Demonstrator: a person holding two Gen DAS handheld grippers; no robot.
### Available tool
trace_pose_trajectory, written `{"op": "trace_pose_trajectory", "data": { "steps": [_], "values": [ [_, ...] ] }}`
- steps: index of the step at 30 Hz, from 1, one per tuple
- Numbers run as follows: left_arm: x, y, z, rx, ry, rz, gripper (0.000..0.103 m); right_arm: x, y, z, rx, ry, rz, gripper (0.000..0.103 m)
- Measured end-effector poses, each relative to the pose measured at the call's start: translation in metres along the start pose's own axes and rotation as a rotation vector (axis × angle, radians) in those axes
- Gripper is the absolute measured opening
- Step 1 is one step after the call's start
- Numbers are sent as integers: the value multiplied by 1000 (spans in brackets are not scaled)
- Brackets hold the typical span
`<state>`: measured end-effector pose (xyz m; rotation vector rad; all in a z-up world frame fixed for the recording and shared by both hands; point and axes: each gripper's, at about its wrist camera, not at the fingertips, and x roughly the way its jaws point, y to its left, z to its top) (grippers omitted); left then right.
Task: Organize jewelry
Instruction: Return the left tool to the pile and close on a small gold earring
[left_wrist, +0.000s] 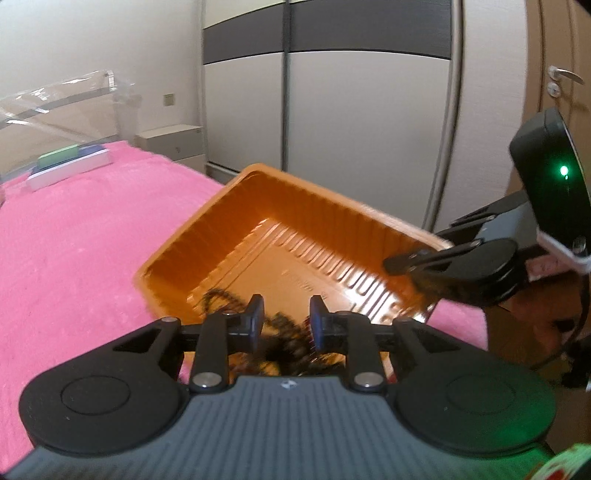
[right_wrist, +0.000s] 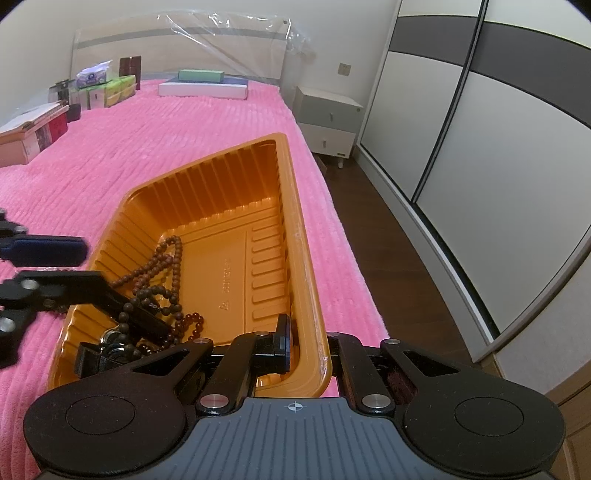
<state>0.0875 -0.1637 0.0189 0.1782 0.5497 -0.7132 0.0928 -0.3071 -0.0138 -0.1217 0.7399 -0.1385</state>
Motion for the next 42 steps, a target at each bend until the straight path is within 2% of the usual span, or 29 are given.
{"op": "trace_pose_trajectory", "data": {
  "steps": [6,14,21,26,33,42],
  "values": [
    [-25,29,-26,-71,8,105,29,0,0,0,1,0,0,6],
    [-60,69,-75,-131,59,298,30,-2,1,0,-5,-3,-1,6],
    [-81,95,-118,-191,117,423,30,-4,1,-1,-8,-4,-1,6],
    [-90,117,-134,-223,130,507,30,-5,1,-2,-14,-3,-4,6],
    [-82,143,-140,-279,143,537,29,-4,1,-1,-17,-4,-4,6],
    [-68,151,-138,-302,122,553,15,-4,0,-1,-17,-1,-5,6]
  ]
}}
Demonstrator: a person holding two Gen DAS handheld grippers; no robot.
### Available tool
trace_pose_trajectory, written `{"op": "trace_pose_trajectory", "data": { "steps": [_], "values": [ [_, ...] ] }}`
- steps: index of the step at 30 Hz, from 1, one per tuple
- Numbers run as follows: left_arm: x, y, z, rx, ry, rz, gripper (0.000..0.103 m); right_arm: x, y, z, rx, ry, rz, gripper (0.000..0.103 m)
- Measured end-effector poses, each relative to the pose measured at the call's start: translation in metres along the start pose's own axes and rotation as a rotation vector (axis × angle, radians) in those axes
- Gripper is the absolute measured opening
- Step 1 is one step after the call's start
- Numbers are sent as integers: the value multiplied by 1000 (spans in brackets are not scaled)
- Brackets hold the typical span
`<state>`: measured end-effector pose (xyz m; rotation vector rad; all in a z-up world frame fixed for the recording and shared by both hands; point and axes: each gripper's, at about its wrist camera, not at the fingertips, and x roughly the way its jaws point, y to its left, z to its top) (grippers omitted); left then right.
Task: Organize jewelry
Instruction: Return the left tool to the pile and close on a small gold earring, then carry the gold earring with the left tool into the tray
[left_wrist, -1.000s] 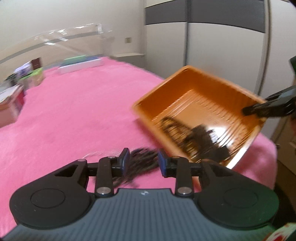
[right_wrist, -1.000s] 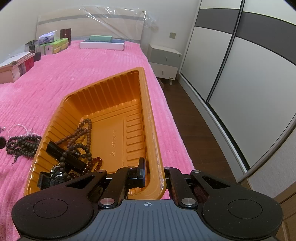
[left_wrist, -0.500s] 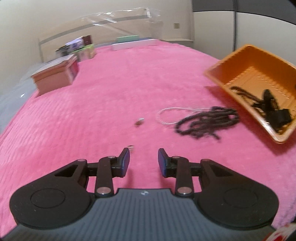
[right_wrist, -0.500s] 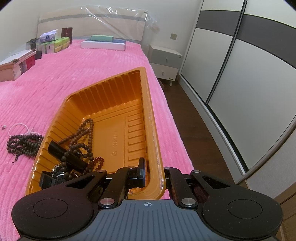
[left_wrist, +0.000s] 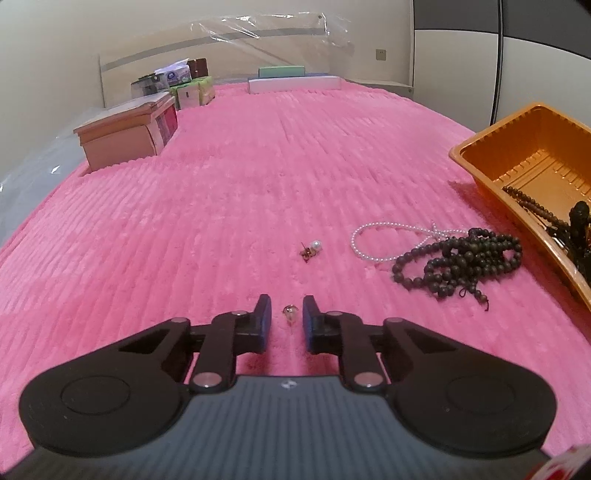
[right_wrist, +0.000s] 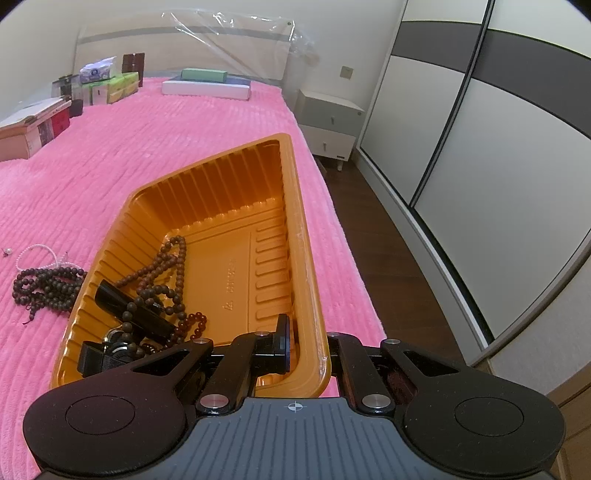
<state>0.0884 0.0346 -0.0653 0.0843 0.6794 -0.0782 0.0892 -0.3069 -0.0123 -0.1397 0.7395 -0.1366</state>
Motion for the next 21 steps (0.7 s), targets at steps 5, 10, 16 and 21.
{"op": "trace_pose_trajectory", "data": {
  "steps": [5,10,16,21],
  "values": [
    [7,-3,-2,10,13,0,12,1,-1,0,1,1,-2,6],
    [9,-3,-5,12,19,0,10,1,-1,0,0,0,-3,6],
    [5,-3,-2,3,21,-6,8,0,-1,0,-1,0,-3,6],
    [-3,-3,5,-2,5,0,8,1,-1,1,-2,-1,-3,6]
  ]
}}
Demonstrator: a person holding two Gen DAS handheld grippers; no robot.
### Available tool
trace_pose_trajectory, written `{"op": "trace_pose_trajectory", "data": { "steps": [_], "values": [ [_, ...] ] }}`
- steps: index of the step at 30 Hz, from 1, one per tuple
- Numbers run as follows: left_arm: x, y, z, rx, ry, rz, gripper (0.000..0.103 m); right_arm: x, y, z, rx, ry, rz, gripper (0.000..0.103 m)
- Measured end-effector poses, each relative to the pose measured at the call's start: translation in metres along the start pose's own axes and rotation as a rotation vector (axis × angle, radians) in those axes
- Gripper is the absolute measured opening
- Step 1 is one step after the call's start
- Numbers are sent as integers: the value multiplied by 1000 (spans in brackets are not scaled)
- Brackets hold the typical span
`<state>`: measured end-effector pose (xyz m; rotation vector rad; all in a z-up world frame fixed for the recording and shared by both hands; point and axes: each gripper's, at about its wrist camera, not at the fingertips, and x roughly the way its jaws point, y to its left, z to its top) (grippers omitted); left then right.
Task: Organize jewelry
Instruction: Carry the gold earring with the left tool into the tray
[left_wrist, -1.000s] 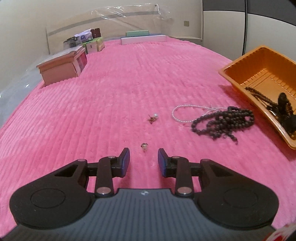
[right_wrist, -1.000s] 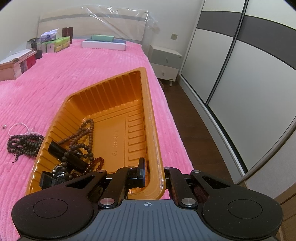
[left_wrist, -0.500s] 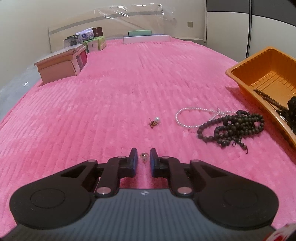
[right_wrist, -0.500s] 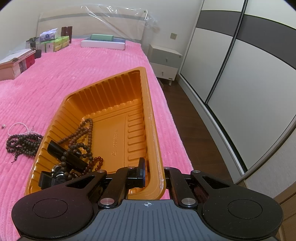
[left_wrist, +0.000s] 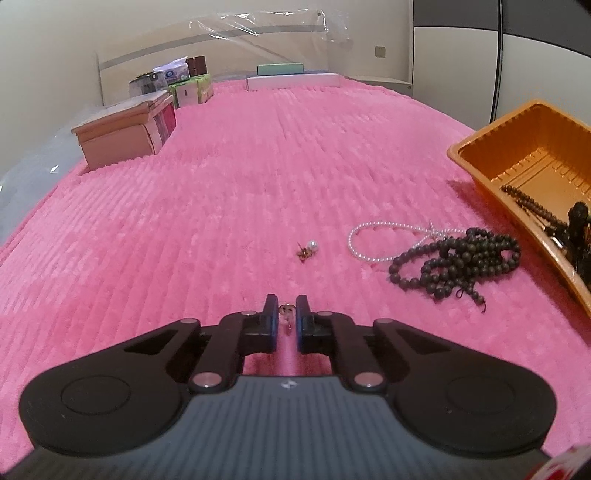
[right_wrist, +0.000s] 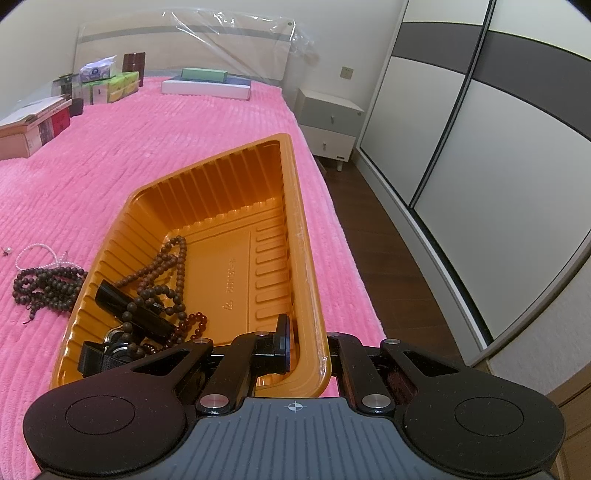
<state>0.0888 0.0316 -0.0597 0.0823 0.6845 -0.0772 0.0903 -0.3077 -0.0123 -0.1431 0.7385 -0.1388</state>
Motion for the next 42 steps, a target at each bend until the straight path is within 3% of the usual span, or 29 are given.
{"op": "trace_pose_trajectory", "data": {
  "steps": [17,42],
  "values": [
    [-26,-21,28,21,-85,-50,8,-1,0,0,-1,-4,2,6],
    [-46,-143,67,168,-164,-389,8,-2,-2,-1,2,-2,6,6]
  ]
}}
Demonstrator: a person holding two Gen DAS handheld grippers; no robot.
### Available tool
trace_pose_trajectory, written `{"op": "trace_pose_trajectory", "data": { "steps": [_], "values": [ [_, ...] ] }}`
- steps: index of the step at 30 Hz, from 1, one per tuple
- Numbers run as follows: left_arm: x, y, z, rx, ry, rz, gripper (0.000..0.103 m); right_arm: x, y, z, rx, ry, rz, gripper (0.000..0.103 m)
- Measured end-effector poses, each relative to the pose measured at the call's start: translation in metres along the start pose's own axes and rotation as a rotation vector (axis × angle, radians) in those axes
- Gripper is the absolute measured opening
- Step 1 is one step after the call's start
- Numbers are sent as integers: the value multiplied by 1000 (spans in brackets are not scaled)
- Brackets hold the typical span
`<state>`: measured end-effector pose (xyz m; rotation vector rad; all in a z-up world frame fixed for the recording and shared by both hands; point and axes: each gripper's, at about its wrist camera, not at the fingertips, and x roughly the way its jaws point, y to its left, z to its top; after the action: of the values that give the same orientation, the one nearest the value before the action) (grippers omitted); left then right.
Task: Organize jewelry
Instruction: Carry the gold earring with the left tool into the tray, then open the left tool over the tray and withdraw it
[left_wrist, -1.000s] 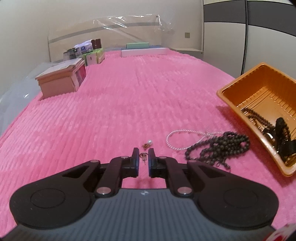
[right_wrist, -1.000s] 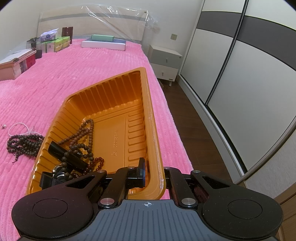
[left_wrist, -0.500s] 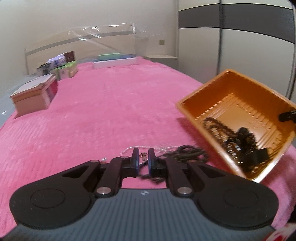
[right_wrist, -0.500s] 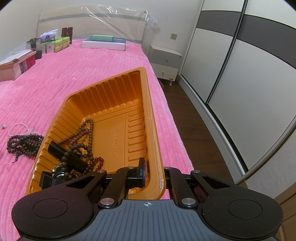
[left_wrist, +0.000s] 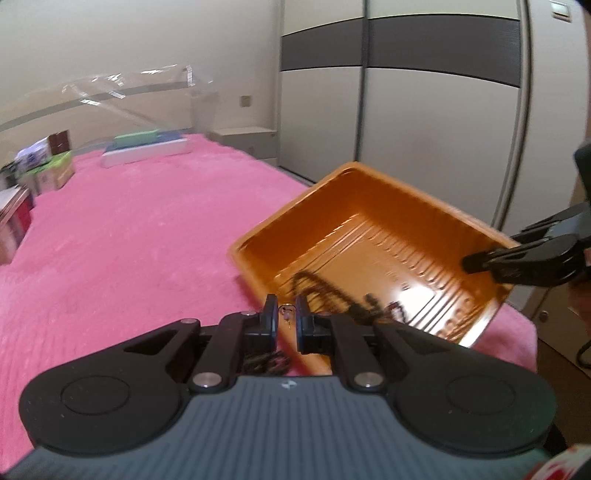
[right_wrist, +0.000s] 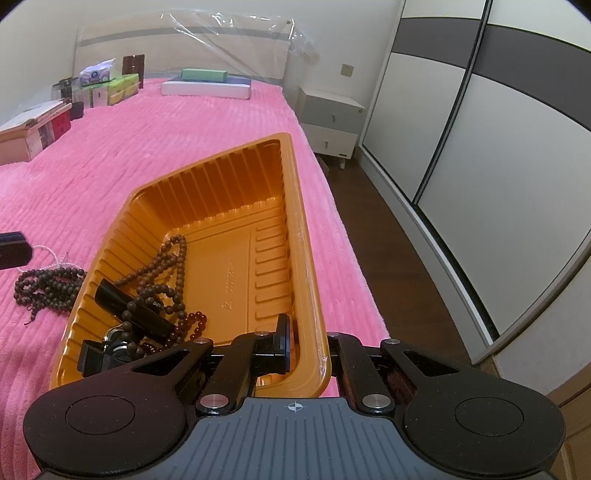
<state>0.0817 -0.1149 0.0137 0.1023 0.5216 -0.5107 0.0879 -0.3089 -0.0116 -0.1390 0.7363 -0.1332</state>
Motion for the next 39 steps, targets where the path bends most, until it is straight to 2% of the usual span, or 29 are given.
{"op": "trace_pose_trajectory", "data": {
  "steps": [6,15,36,37,39],
  "values": [
    [11,-26,12,63,-15,-62,8,0,0,-1,4,1,5,6],
    [29,-54,12,117,10,-143,8,0,1,0,6,2,9,6],
    [41,-61,9,145,51,-181,8,1,1,1,10,11,9,6],
    [44,-62,8,148,59,-193,9,1,1,1,10,11,8,6],
    [45,-63,7,155,63,-202,18,1,1,1,10,11,9,6]
  ]
}}
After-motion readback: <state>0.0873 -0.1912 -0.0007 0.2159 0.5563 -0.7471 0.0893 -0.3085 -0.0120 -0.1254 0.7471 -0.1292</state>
